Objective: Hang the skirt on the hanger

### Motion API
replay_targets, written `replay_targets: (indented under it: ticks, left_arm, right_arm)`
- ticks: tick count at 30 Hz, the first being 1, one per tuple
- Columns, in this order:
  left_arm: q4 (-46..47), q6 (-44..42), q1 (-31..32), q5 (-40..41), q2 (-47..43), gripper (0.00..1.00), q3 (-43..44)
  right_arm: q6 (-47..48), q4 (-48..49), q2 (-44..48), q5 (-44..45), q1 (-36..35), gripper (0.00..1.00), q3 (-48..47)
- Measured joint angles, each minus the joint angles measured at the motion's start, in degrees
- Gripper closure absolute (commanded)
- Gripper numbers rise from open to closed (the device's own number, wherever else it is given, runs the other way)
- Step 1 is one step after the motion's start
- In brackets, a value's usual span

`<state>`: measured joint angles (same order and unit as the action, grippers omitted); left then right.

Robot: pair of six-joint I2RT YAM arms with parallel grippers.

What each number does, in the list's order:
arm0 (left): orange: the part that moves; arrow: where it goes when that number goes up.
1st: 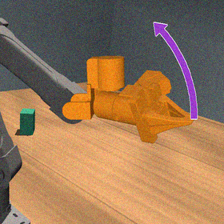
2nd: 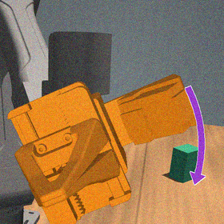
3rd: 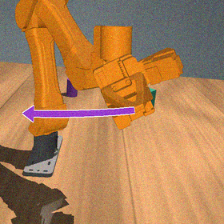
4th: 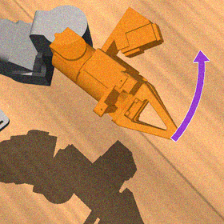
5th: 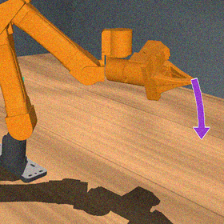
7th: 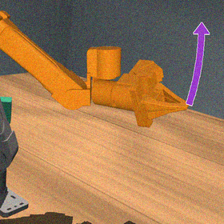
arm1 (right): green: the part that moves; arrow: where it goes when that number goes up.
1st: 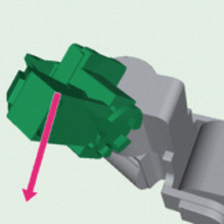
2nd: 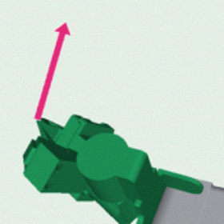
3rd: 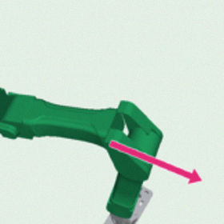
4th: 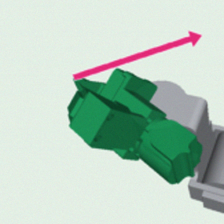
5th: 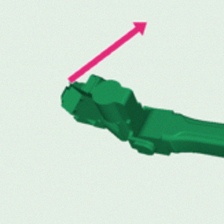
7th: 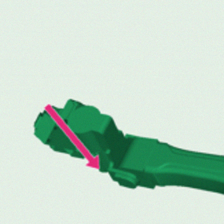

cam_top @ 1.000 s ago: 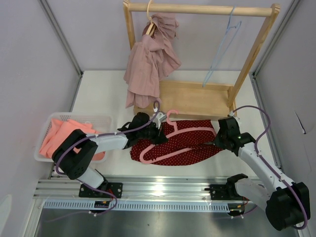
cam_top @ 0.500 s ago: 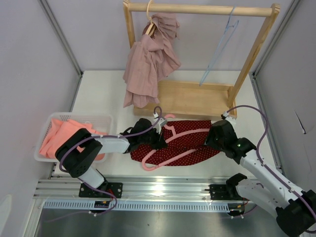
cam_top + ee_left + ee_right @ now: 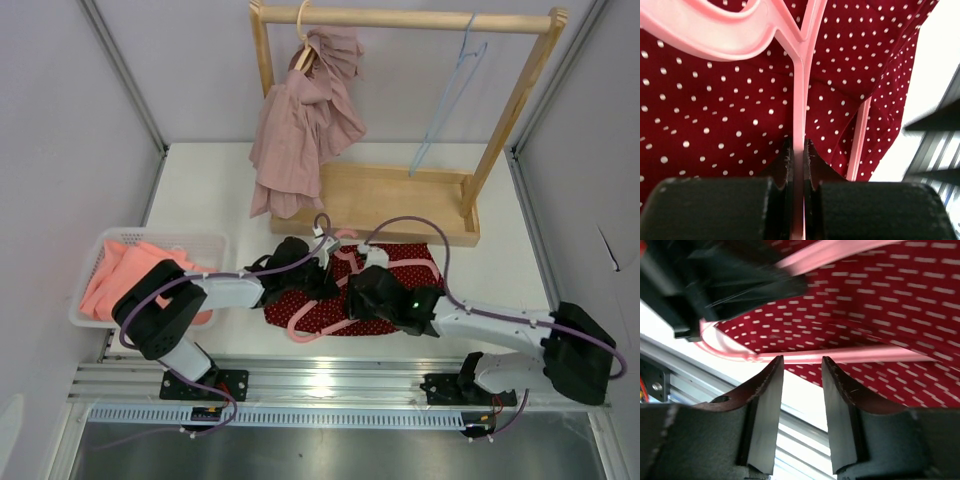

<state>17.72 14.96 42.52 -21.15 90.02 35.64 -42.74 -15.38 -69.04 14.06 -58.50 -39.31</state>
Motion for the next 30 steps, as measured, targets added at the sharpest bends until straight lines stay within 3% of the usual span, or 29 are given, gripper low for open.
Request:
replay_targets:
  ticks: [11,18,30]
  left_arm:
    - [-2.6,-2.5,-0.2,-1.2,1.6,1.00,3.8]
    - [-3.9,-2.6,-0.8,-1.1,2.2,1.00,3.8]
    - [-5.2,-3.6,-1.0,-2.3,2.4,1.00,4.6]
  right_arm:
    - [1.4,17.5,-19.2,5.5,-11.0,0.56,-3.5]
    - [0.8,19.9,-25.0,12.7,-14.1,0.53,-6.7]
    - [-0.8,19.6,-29.4,21.6,-17.7,0.59,-7.9]
